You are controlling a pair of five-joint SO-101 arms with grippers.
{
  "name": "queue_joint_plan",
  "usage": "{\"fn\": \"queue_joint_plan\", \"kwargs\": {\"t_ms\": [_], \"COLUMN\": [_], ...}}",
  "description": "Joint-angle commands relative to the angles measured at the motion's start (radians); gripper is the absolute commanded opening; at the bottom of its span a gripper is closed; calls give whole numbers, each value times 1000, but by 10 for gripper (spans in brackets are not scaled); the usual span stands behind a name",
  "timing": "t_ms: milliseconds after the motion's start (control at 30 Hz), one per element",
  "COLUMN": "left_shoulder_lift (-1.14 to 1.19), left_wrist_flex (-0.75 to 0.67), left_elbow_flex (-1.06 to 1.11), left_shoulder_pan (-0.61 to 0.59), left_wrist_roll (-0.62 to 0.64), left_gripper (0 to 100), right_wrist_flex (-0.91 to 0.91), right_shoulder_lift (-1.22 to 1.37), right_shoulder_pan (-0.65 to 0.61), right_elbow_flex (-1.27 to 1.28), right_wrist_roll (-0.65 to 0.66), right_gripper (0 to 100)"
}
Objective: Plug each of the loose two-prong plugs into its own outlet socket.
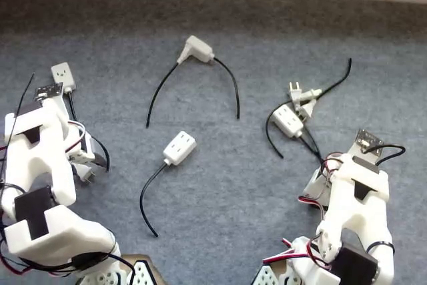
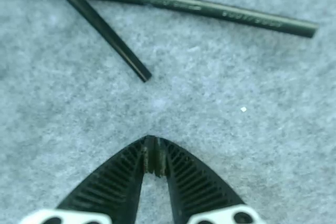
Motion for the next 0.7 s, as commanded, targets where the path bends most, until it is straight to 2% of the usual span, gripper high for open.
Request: {"fn": "queue_joint_plan", "kwargs": {"t_ms": [0,267,433,667], "left_shoulder_lift": [-36,-47,-36,-7], "left_wrist_flex": [-5,98,92,-66], "left_elbow_flex": [-21,-124,-91,56], "left_shoulder_pan": [25,25,41,38], "left_wrist_roll": [9,9,11,9], "left_gripper": [266,266,266,266], "right_wrist_flex": [-33,-33,-33,-33], "right_shoulder_lift": [7,7,7,7], "right_shoulder_pan": [-10,-10,-10,-10], "right_elbow_flex": [4,4,4,4], "right_wrist_roll": [11,11,11,11], "right_gripper": [9,9,9,9]}}
